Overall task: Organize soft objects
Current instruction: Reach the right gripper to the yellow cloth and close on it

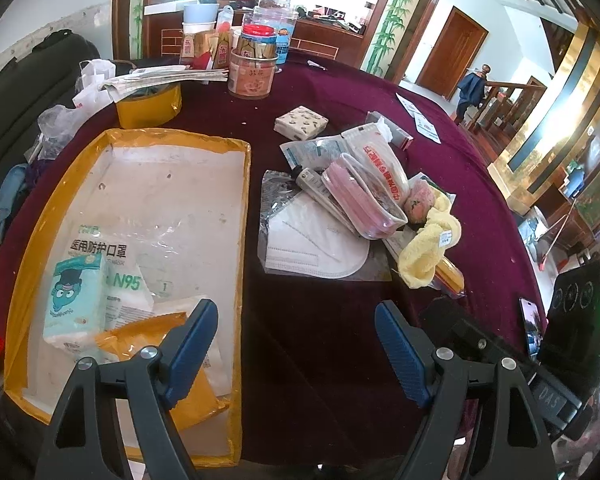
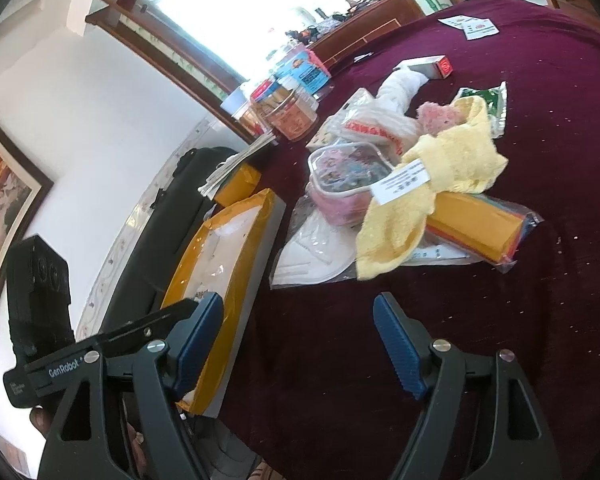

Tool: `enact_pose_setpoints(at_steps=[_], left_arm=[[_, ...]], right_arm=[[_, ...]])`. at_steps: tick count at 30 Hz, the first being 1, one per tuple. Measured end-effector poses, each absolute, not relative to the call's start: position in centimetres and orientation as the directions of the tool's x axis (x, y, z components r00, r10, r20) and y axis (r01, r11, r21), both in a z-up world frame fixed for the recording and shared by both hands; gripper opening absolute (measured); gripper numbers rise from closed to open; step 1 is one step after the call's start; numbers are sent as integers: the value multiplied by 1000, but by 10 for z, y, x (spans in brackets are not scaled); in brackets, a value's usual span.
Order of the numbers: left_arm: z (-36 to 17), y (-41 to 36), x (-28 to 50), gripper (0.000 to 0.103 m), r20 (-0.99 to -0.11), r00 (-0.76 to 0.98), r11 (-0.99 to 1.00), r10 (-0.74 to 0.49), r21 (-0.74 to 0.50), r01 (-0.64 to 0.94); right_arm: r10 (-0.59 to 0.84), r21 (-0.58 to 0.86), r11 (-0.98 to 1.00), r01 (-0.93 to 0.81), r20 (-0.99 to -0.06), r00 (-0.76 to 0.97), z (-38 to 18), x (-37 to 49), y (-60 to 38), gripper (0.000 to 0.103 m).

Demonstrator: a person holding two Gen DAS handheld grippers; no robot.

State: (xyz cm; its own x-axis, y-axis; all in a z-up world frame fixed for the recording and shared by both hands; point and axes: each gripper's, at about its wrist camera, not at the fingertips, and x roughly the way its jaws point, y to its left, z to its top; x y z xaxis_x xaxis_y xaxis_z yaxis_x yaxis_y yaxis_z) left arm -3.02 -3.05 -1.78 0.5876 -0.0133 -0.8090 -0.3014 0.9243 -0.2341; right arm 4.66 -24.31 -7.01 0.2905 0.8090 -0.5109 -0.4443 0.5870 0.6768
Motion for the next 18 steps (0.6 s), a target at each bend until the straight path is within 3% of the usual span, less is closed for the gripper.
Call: enact_pose_setpoints(at_steps=[11, 18], left_arm=[[-27, -30, -27, 84, -818, 575, 927, -32, -240, -290], [-29, -32, -22, 84, -824, 565, 928, -37, -239, -287]], right_arm=[[775, 677, 631, -380, -518, 363, -68, 70, -267, 78], [673, 627, 733, -263, -610, 419, -69, 114, -266, 78]])
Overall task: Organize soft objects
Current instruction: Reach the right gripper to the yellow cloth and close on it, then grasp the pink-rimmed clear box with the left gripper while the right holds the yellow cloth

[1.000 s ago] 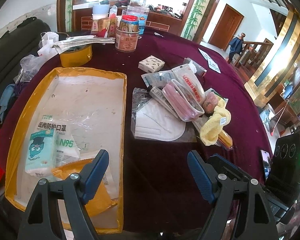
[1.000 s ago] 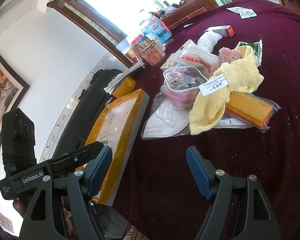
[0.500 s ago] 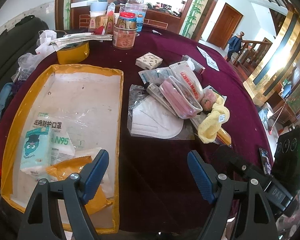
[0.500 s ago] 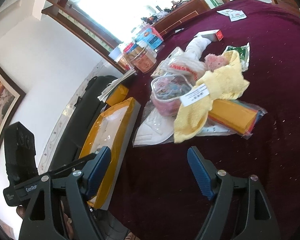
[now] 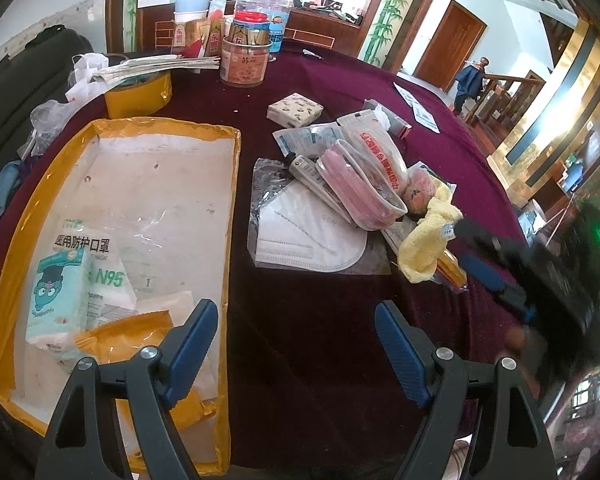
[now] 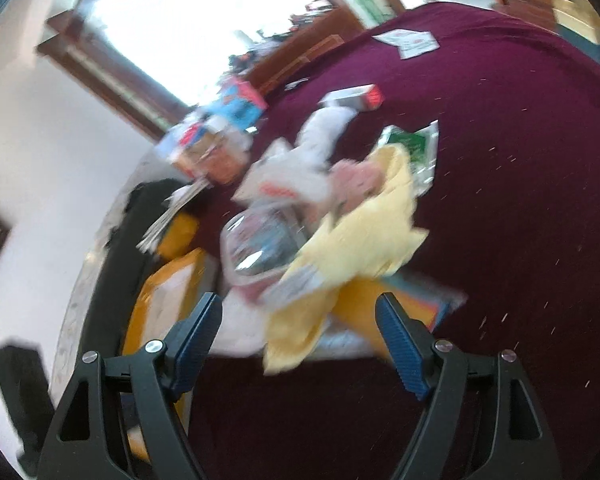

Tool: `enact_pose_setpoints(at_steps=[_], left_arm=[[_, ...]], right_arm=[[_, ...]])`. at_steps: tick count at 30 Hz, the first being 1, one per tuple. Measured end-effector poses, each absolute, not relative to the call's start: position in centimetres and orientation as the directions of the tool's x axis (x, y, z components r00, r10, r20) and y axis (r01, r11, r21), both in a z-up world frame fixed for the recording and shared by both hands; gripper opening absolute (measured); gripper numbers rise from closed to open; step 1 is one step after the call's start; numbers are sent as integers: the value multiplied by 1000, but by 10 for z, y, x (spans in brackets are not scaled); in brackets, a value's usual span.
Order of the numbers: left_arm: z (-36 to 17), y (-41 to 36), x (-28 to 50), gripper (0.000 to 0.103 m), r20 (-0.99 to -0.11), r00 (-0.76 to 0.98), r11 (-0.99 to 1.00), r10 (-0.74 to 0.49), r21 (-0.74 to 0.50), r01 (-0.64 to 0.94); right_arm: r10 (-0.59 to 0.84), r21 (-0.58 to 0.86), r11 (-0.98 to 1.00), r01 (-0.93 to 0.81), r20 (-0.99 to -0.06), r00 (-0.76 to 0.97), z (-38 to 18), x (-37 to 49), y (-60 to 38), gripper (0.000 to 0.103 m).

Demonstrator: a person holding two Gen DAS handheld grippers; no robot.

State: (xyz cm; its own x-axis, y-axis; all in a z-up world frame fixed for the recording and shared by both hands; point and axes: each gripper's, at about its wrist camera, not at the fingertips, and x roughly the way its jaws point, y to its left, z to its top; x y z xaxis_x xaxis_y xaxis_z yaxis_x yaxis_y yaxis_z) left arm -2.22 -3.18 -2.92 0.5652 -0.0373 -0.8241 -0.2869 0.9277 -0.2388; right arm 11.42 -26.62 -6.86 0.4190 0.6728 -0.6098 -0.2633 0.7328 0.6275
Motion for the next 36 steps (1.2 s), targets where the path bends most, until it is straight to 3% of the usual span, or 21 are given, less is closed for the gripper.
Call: enact_pose_setpoints(at_steps=[5, 9, 11, 16, 22, 36], left_arm=[[-30, -32, -19, 84, -826, 562, 928, -39, -238, -286], [-34, -32, -12, 84, -833, 549, 922, -68, -263, -286], [-36, -33, -6, 84, -834, 543, 914, -98, -291, -282], [-36, -34, 13, 84, -832, 536, 895, -142, -340, -289], [-37, -34, 47, 84, -827, 546, 877, -138, -358, -320], [-42, -39, 101, 84, -842, 515, 862, -159, -373, -343]], right_arm=[[580, 573, 803, -164, -686, 439, -81, 140, -265, 78], [593, 587, 791, -172, -669, 447, -93, 143, -264, 75], [585, 579, 797, -173, -666, 463, -95, 140, -264, 63], [592, 596, 786, -167, -645, 483, -96, 138, -269, 51], [554, 563, 803, -194, -585, 592, -78, 120, -276, 26], [571, 590, 783, -197, -556, 604, -76, 117, -282, 21]])
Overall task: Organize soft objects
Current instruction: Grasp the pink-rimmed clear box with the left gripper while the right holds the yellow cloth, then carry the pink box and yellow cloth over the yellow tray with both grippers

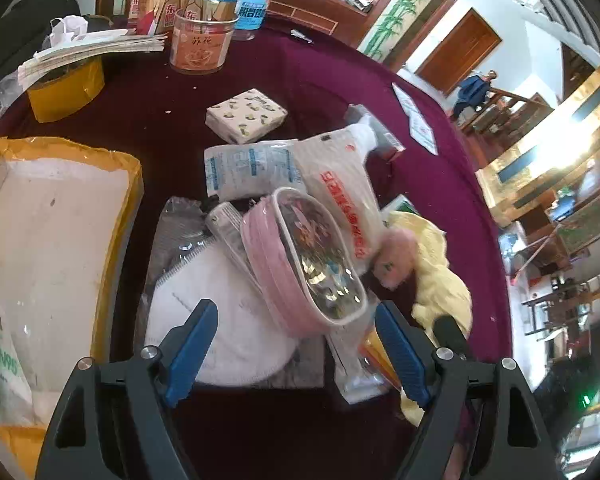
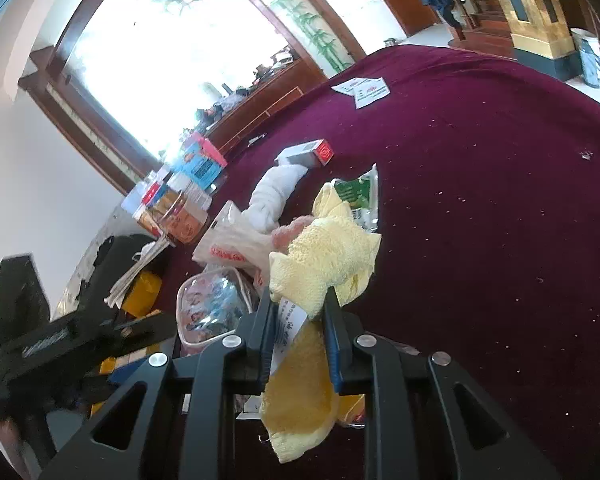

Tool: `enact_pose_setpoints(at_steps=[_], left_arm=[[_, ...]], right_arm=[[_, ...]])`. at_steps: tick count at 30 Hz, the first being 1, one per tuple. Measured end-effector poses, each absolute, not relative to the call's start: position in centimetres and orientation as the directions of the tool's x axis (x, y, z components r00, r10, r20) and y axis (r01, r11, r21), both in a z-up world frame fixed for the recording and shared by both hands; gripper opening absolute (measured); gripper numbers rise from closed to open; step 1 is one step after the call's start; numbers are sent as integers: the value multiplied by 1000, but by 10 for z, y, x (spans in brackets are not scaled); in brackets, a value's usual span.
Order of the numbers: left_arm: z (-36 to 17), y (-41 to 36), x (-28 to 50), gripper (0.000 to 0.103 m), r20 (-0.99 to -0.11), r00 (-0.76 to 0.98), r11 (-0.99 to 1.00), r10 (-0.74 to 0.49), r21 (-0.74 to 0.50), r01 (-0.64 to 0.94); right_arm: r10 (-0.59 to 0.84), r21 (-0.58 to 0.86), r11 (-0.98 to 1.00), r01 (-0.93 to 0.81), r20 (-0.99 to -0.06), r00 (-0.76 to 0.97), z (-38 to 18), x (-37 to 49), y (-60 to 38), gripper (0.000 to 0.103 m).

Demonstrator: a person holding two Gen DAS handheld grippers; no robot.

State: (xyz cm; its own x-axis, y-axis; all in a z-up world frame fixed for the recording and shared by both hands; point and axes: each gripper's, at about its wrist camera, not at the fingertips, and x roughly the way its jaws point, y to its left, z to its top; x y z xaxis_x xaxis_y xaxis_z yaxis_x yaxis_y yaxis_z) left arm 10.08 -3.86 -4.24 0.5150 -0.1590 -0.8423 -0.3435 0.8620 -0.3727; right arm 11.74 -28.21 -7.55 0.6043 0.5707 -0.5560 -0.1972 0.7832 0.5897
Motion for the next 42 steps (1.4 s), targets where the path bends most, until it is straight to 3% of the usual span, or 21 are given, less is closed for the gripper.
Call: enact_pose_setpoints(at_steps=[8, 11, 12, 22, 38, 42], left_arm=[[-59, -31, 122, 82, -846, 498, 819, -188, -415, -395], [-69, -29, 122, 65, -827, 500, 769, -257, -488, -413], [-73, -30, 123, 52, -831, 489, 764, -266, -491, -418], [-68, -13, 77, 34, -779, 537, 692, -324, -582, -426], [-45, -2, -5, 31, -720, 586, 655, -371, -651, -384], [-34, 6, -15, 31, -703, 610, 653, -365, -661, -371]], right_arm=[[590, 584, 778, -230, -553, 588, -75, 117, -276, 21], [584, 574, 785, -235, -556, 591, -74, 115, -274, 21], [583, 573, 785, -235, -557, 591, -74, 115, -274, 21], [580, 568, 788, -236, -557, 595, -74, 113, -274, 21], [558, 535, 804, -261, -525, 643, -65, 99, -274, 21], [614, 606, 751, -260, -499, 611, -69, 86, -282, 21]])
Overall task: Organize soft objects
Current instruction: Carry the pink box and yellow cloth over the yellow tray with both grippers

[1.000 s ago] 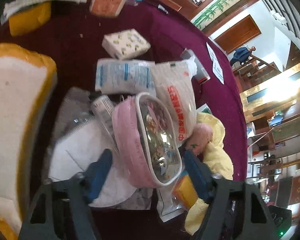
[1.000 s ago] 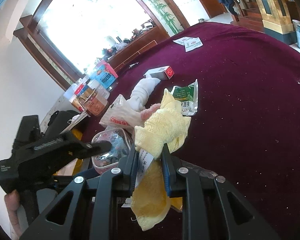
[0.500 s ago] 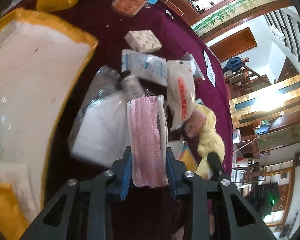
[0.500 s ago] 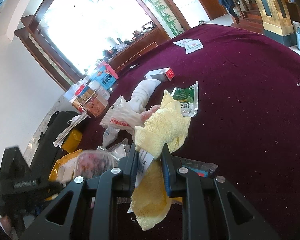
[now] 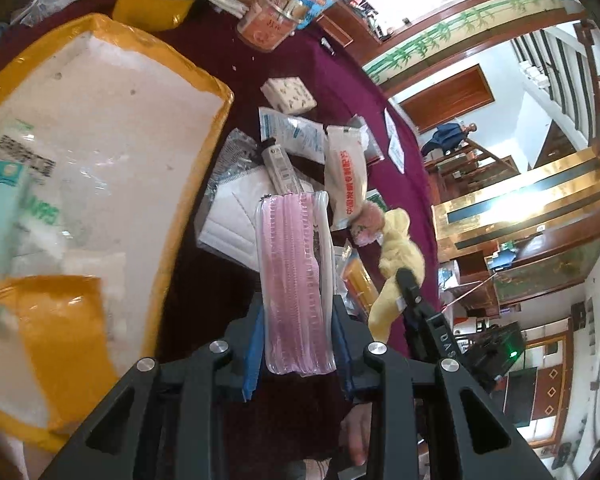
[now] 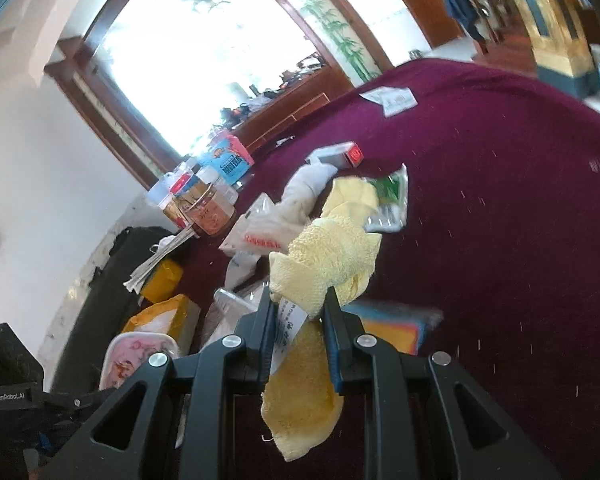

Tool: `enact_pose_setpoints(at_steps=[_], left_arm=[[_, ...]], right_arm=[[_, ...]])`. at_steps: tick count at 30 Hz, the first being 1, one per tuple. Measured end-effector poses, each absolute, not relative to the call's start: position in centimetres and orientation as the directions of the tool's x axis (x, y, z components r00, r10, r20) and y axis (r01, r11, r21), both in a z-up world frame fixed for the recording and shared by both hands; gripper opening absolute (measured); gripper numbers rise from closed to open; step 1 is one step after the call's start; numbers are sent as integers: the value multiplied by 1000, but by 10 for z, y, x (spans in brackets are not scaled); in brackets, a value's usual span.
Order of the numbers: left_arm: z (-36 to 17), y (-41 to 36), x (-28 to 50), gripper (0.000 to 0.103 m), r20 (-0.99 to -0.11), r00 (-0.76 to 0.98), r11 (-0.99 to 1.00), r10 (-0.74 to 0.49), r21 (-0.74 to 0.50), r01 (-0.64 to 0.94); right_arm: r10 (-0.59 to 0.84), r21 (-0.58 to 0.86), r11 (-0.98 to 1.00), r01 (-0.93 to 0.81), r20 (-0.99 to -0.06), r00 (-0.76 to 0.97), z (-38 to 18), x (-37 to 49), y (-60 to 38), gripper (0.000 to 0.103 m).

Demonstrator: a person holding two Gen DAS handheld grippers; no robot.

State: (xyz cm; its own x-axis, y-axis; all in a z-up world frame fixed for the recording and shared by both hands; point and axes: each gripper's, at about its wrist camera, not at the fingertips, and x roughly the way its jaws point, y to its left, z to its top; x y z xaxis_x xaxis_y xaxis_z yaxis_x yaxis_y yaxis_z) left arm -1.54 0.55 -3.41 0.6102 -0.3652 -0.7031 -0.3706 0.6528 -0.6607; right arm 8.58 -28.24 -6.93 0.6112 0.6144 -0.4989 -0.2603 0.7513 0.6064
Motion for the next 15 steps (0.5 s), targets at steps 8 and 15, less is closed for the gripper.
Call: enact_pose_setpoints(at_steps=[8, 15], left_arm=[[-13, 35, -48, 31, -661, 682, 642, -312, -676, -362], [5, 81, -71, 31, -629, 746, 615, -216, -682, -397]], right_arm=[[675, 653, 691, -311, -428, 601, -33, 44, -286, 21], [796, 648, 589, -483, -363, 484, 2, 18, -242, 21]])
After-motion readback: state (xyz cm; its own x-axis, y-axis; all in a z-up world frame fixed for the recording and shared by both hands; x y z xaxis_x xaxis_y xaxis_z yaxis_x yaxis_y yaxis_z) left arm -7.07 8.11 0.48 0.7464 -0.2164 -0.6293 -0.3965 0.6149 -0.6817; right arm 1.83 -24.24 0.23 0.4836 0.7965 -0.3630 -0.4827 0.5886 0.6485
